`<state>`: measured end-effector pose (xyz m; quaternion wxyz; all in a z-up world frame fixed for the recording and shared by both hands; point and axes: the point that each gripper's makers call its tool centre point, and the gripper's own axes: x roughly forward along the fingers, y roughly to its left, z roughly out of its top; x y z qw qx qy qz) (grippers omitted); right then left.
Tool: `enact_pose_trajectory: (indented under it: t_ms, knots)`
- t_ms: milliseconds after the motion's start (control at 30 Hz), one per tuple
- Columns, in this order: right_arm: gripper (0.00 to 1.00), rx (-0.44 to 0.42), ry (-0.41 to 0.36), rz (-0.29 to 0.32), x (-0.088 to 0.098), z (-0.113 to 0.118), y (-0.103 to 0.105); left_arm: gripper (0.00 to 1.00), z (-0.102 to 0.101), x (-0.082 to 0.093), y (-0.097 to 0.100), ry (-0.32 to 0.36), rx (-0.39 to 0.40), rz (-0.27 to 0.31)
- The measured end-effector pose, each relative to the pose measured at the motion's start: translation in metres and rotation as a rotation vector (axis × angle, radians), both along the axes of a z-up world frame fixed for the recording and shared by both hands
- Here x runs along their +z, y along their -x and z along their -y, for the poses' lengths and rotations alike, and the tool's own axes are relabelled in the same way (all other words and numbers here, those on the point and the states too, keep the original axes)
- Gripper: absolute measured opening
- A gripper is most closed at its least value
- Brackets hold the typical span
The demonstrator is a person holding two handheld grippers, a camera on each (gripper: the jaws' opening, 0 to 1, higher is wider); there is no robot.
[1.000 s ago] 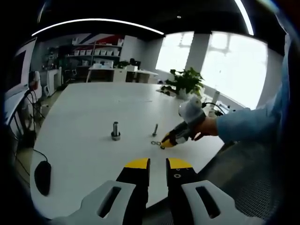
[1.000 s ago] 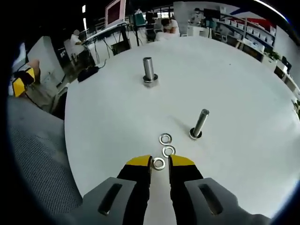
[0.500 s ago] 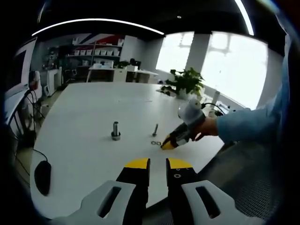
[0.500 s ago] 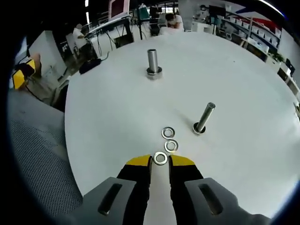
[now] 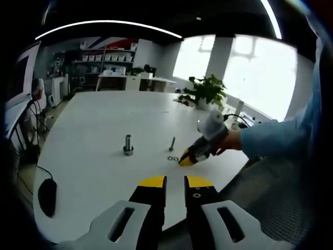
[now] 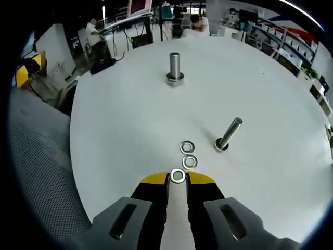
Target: Place the washer onto the threaded stud by aligning its center hole with the stud, sliding it down to the base, and recovering from edge contact or off-axis alignment until the washer reaches the visible bottom stop.
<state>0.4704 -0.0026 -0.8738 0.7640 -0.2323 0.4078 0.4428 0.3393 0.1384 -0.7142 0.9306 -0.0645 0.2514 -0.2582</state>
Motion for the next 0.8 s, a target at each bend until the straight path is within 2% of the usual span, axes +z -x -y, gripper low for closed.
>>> enact_pose_trajectory:
  t_ms: [500,800]
  knots:
    - [0.14,0.004,0.003,-0.004,0.0004,-0.0007,0.0007,0.11,0.0001,-0.0005,0.0005,-0.003,-0.001,-0.002]
    - [0.14,-0.003,-0.003,0.002,0.0072,-0.0005,-0.0033,0.11,-0.0001,-0.0007,0.0004,-0.003,0.000,-0.003]
